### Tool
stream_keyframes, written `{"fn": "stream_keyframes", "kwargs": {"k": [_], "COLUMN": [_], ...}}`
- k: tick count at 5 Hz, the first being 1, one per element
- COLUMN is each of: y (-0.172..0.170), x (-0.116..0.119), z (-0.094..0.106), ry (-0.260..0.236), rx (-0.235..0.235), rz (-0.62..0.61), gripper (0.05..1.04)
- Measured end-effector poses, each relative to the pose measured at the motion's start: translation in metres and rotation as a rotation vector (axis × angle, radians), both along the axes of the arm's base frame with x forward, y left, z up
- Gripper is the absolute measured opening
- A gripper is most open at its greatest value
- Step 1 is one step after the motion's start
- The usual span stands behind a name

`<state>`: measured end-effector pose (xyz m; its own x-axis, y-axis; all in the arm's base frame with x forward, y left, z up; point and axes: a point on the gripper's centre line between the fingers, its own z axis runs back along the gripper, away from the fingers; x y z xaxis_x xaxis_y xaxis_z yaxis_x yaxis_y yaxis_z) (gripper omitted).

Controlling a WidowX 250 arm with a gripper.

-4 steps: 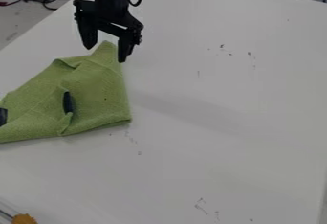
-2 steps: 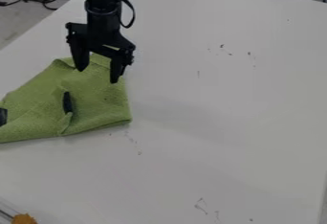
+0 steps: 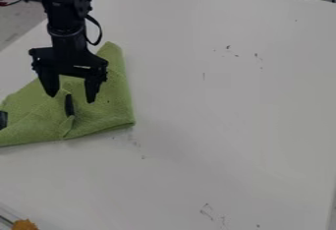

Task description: Unfold the cloth from left to right

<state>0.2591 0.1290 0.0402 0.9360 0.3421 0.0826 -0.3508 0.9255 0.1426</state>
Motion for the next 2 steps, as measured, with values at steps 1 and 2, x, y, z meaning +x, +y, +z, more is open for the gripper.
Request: {"fn": "stream_keyframes", "kwargs": {"k": [1,2], "y": [0.0027,0.0054], "x": [-0.0068,-0.0066], "z": [-0.0060,-0.0064], "ry": [-0.009,-0.019], "rx": [-0.010,-0.013], "rz": [0.031,0.036], "gripper": [0.999,0.999]}}
